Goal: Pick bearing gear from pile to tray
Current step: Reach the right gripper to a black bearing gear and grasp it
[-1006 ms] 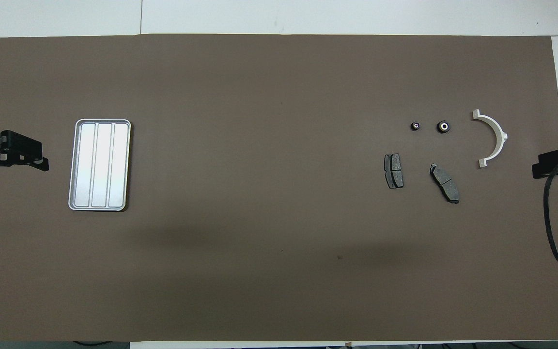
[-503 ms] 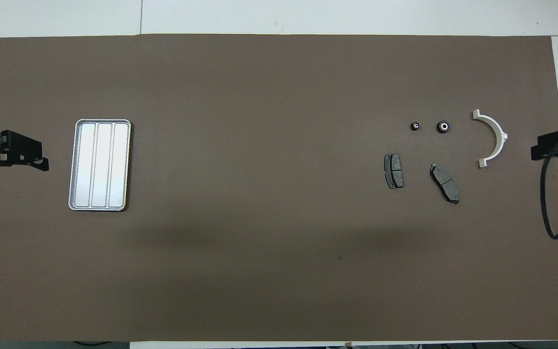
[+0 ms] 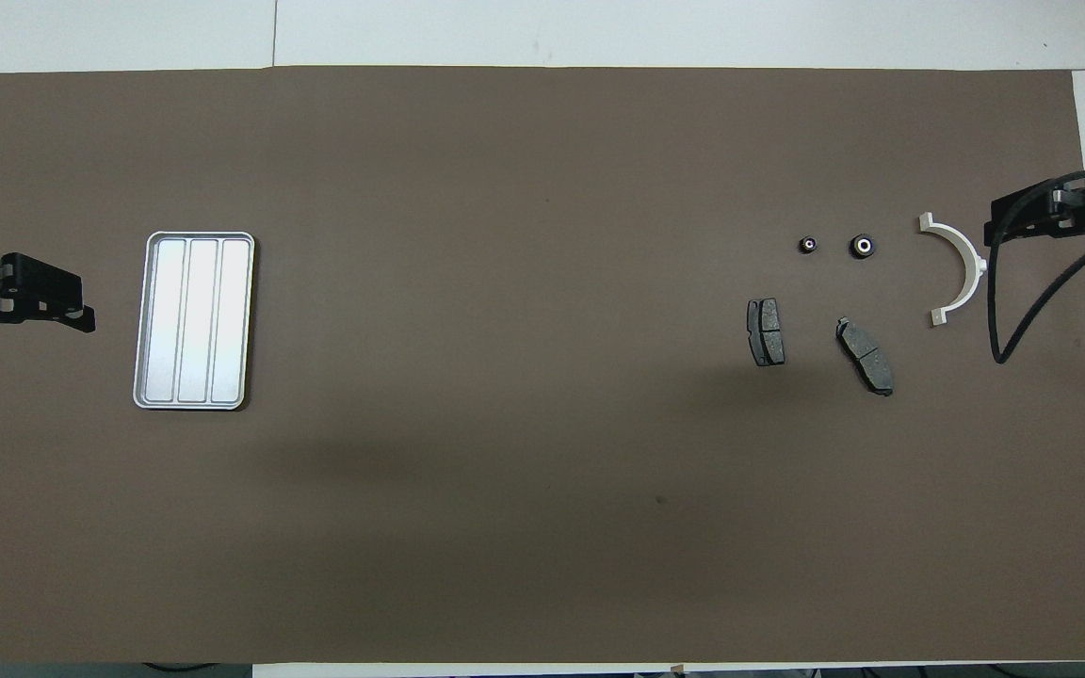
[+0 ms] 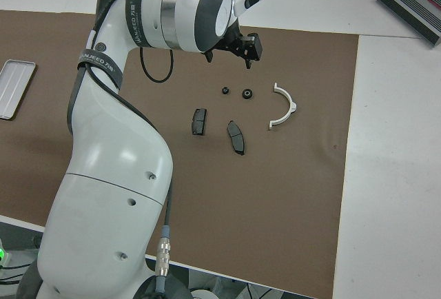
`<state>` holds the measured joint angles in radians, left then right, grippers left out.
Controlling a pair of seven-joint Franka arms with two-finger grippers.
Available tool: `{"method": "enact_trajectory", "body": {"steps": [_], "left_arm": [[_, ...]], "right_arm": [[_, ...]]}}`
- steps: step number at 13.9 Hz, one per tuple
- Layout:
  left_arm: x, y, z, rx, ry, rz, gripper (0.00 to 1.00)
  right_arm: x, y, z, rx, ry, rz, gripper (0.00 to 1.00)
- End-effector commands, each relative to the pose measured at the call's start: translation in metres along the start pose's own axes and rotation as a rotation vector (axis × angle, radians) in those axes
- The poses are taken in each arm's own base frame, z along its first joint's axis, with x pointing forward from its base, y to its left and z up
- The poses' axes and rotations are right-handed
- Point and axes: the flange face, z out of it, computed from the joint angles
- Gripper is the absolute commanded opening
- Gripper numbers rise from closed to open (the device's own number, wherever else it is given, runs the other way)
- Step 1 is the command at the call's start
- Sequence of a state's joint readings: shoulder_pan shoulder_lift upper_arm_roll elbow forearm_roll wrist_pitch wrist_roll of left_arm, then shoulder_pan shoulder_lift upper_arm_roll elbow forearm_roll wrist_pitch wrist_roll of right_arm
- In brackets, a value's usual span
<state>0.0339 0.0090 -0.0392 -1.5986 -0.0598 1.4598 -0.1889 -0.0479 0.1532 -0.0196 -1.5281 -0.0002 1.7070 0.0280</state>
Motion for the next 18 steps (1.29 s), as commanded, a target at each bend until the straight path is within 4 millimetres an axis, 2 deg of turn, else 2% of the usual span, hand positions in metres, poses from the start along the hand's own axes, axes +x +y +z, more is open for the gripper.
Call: {"method": "enact_trajectory", "body": {"steps": [1,12,18], "left_arm": [[-0.008,-0.002,0.000,0.010,0.018,0.012,1.00],[-0.008,-0.001,-0.001,0.010,0.021,0.013,1.00],[-0.008,-0.002,0.000,0.010,0.020,0.012,1.00]], "right_arm": [[0.024,0.003,0.029,0.022,0.006,0.019,1.00],[0.074,-0.003,0.128,0.020,0.081,0.016,1.00],[0.091,-0.014,0.183,0.020,0.098,0.008,0.99]]}}
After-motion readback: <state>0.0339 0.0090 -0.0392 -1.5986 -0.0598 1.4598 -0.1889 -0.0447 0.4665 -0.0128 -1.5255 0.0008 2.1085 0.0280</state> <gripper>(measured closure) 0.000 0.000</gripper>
